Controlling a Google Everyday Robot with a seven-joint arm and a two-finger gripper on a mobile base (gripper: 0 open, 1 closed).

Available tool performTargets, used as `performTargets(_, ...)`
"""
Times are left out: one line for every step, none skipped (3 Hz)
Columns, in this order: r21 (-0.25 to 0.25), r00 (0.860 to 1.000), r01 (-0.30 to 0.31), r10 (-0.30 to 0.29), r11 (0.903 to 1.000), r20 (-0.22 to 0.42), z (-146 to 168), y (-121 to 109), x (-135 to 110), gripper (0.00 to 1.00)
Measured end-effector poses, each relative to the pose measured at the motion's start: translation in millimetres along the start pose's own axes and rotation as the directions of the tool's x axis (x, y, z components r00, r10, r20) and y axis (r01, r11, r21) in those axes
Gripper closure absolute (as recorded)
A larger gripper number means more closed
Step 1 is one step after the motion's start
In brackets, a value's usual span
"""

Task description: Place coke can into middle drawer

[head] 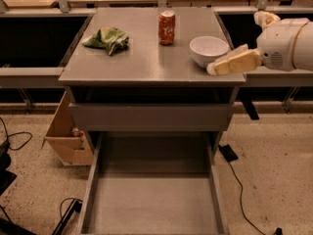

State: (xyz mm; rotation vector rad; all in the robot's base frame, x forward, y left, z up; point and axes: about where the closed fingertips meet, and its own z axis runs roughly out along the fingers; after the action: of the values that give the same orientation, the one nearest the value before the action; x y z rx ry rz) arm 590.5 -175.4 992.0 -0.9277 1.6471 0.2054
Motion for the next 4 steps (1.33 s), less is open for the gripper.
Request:
performTargets(0.015, 0.996, -0.044, 0.042, 0.9989, 0.084, 29, -39, -5, 0.0)
performTargets(0.009, 0.98, -0.121, 0.118, 0.9927, 0.161, 85, -97, -8, 0.0)
performTargets(-0.012, 0.967, -0.158, 0.157, 0.9874, 0.198, 126, -129, -16, 0.0)
performTargets(-0.013, 0.949, -0.178, 0.175, 0.984, 0.263, 168, -156, -42, 0.0)
